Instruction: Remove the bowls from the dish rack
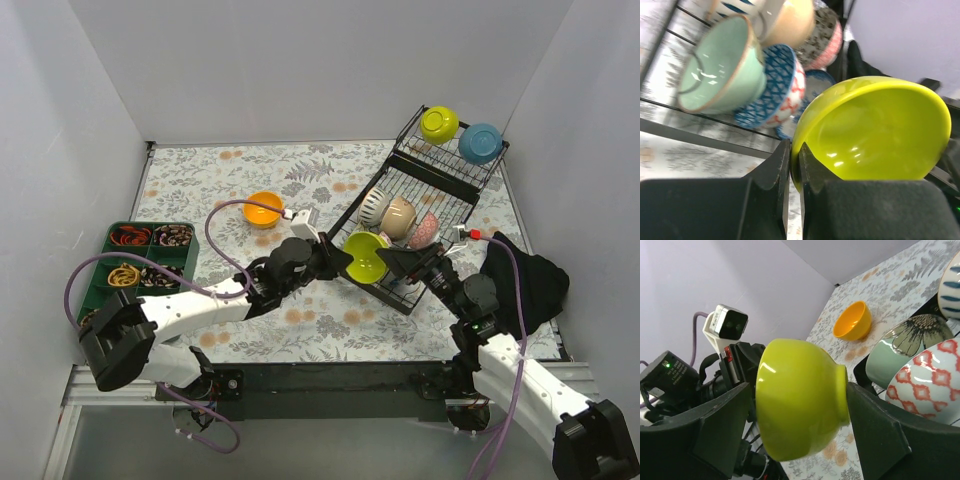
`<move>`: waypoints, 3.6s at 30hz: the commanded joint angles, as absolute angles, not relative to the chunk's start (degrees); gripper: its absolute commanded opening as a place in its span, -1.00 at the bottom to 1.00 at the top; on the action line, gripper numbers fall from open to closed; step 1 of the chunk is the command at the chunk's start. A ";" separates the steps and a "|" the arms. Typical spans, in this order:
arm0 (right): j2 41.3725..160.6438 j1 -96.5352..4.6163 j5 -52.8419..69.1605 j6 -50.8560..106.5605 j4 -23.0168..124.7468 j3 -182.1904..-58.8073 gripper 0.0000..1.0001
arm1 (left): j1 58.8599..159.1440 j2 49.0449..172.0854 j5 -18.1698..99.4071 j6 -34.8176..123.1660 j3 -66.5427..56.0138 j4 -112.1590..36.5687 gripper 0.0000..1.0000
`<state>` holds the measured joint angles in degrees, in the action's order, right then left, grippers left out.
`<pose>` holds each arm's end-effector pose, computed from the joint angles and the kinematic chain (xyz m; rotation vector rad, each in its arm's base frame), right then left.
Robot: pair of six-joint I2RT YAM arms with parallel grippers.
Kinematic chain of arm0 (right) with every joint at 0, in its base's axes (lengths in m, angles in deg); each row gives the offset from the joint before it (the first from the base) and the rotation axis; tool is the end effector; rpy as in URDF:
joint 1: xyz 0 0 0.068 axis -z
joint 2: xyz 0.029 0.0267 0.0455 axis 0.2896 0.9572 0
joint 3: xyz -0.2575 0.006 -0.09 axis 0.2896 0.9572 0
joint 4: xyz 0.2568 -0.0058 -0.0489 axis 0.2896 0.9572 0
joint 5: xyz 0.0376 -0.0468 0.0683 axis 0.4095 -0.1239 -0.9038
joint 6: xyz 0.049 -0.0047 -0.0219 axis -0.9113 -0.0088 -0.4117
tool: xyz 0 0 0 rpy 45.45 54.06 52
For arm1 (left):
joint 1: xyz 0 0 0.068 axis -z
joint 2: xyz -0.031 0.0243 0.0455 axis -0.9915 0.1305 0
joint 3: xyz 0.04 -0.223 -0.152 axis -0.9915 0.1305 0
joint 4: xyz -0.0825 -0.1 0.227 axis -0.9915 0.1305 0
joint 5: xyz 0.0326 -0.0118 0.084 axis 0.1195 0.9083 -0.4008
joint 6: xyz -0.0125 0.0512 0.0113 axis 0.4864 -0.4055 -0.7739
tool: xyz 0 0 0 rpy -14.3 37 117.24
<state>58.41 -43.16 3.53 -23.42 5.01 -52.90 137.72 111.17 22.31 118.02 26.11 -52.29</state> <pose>0.1401 0.0778 0.2332 0.2009 1.4420 1.3731 0.1730 -0.2382 0.2427 -0.7037 2.0771 -1.4153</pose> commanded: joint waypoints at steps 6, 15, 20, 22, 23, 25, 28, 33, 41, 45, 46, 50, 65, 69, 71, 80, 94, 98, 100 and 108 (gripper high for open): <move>49.30 -42.94 12.54 -4.20 23.87 -60.59 0.94 | 127.78 109.69 18.37 106.69 14.27 -31.49 -1.00; 44.80 -42.94 18.44 11.18 44.80 -68.15 0.93 | 114.94 128.28 21.54 95.63 -9.43 -15.58 -1.00; 44.98 -43.02 16.33 15.06 52.27 -70.17 0.92 | 110.63 140.43 24.35 93.07 -21.76 -9.86 -1.00; 45.06 -42.94 14.41 16.81 54.39 -70.61 0.91 | 109.23 145.71 24.88 92.02 -26.67 -8.01 -1.00; 45.06 -42.94 13.79 17.26 54.92 -70.79 0.91 | 108.79 147.20 25.23 91.83 -28.00 -7.57 -1.00; 45.33 -43.02 11.42 18.49 56.59 -71.40 0.91 | 107.65 151.85 25.68 91.13 -32.12 -6.25 -1.00; 45.85 -42.94 8.61 20.34 58.61 -71.85 0.90 | 106.24 156.95 26.82 90.87 -36.70 -4.14 -1.00; 47.70 -43.02 5.52 22.71 60.81 -73.16 0.90 | 104.92 161.98 29.01 89.99 -40.32 -3.00 -0.95; 52.44 -43.02 -0.63 25.44 61.87 -74.31 0.89 | 104.39 161.20 30.95 89.90 -40.85 -2.82 -0.06; 55.60 -43.20 -3.71 26.93 61.43 -74.83 0.89 | 104.39 154.28 31.13 89.81 -37.35 -4.40 0.29; 56.22 -43.29 -3.89 27.54 61.43 -75.18 0.89 | 104.39 153.03 31.21 89.81 -36.72 -4.58 0.37; 59.38 -44.86 -4.59 29.13 60.82 -76.59 0.89 | 104.30 145.30 32.27 90.60 -33.21 -5.98 0.69; 76.61 -62.18 12.89 34.49 59.23 -83.18 0.89 | 104.30 100.42 28.85 90.08 6.39 -17.58 0.96; 82.92 -64.37 15.54 36.33 59.15 -85.02 0.89 | 104.21 92.65 26.12 88.59 15.74 -21.80 0.96; 85.13 -64.99 17.62 36.60 59.15 -85.56 0.88 | 104.30 90.63 25.68 88.40 17.85 -22.95 0.96; 95.59 -73.25 19.06 37.31 58.88 -89.69 0.86 | 104.21 87.63 25.68 87.26 18.83 -23.12 0.96; 106.32 -91.97 17.73 30.01 59.67 -99.61 0.84 | 104.30 85.78 23.39 86.91 19.36 -23.12 0.97; 108.96 -95.14 19.92 28.78 60.55 -103.74 0.83 | 104.30 85.52 23.22 87.00 19.53 -23.21 0.97; 109.05 -95.41 21.33 28.25 61.78 -105.50 0.83 | 104.21 85.61 23.13 87.00 19.53 -23.21 0.96; 102.03 -95.32 31.17 31.06 67.05 -110.69 0.87 | 104.30 85.08 23.04 87.09 19.62 -23.21 0.96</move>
